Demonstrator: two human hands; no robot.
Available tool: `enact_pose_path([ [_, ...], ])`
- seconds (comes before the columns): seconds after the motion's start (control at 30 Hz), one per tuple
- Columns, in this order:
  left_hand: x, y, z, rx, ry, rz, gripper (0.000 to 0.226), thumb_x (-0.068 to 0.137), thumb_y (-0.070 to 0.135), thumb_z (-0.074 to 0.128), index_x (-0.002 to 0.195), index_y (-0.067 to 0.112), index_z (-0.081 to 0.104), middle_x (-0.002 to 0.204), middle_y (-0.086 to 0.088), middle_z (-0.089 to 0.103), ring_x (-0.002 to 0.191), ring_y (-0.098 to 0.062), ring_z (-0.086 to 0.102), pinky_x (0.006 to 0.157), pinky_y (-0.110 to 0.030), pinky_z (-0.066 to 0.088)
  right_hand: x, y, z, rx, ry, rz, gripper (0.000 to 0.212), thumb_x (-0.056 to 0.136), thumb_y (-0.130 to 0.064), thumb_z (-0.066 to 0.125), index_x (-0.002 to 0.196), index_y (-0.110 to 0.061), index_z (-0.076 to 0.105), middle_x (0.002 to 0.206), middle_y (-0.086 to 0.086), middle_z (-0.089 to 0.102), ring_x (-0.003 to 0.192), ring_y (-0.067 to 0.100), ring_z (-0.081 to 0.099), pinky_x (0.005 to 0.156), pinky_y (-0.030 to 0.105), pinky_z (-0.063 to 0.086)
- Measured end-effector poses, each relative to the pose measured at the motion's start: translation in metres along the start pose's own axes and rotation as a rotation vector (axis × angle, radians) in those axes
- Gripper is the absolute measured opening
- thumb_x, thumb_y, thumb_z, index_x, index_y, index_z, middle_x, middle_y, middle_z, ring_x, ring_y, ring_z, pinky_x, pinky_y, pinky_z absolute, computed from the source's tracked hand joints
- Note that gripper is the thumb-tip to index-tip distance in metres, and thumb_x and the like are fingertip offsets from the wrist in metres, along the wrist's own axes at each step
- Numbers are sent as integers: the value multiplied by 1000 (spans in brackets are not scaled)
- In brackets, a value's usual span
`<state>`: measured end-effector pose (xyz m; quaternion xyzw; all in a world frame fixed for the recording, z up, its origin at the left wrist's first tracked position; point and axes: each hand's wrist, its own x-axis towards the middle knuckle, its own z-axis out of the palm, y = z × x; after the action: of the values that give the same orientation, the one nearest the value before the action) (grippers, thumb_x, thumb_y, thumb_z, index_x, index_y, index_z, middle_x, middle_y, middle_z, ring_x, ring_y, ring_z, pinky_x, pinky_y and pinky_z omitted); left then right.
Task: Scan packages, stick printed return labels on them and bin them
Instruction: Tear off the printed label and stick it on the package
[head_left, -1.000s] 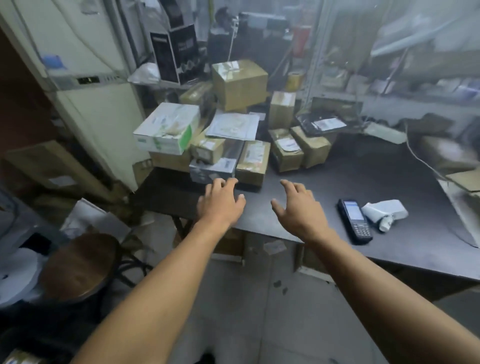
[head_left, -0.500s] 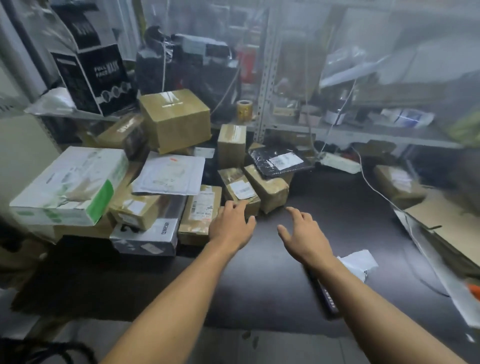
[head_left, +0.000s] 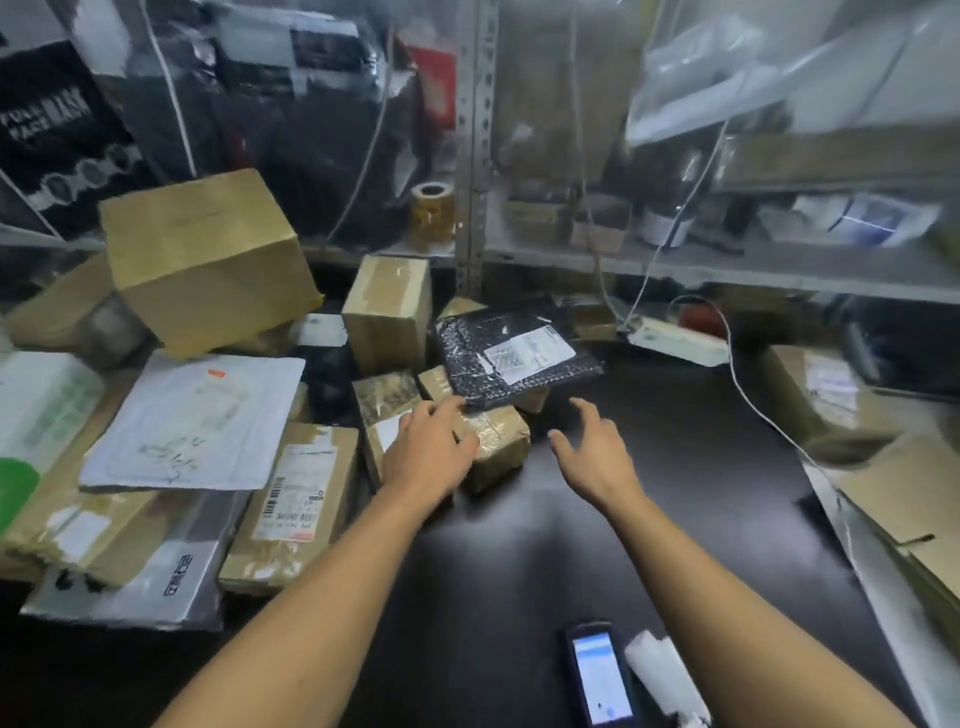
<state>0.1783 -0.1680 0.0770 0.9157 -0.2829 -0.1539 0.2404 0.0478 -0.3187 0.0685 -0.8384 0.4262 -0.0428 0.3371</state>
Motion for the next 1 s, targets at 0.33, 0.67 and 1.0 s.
enact_pose_path([
  [0.33, 89, 24, 30, 54, -50, -123, 61, 97, 54, 48, 153, 38, 30, 162, -11, 21, 150, -28, 14, 115, -45, 28, 150, 17, -17, 123, 15, 15, 61, 95, -36, 57, 149, -15, 36, 150, 18, 40, 137, 35, 38, 113, 38, 30],
  [0.67, 69, 20, 31, -312, 54, -94, 39, 90, 28, 69, 129, 24, 62, 149, -1, 32, 140, -20, 27, 110, -27, 23, 116, 30, -19, 550, 21, 261, 45, 89, -27, 70, 125, -3, 59, 112, 9, 68, 95, 26, 66, 88, 44, 54],
  [1.0, -48, -2, 32, -1300, 84, -159, 85, 86, -6, 69, 150, 30, 28, 136, 1, 52, 117, -3, 59, 96, -25, 49, -59, 55, 6, 1198, 88, 354, 29, 92, 2, 59, 117, -6, 48, 106, 16, 68, 76, 24, 70, 61, 43, 60],
])
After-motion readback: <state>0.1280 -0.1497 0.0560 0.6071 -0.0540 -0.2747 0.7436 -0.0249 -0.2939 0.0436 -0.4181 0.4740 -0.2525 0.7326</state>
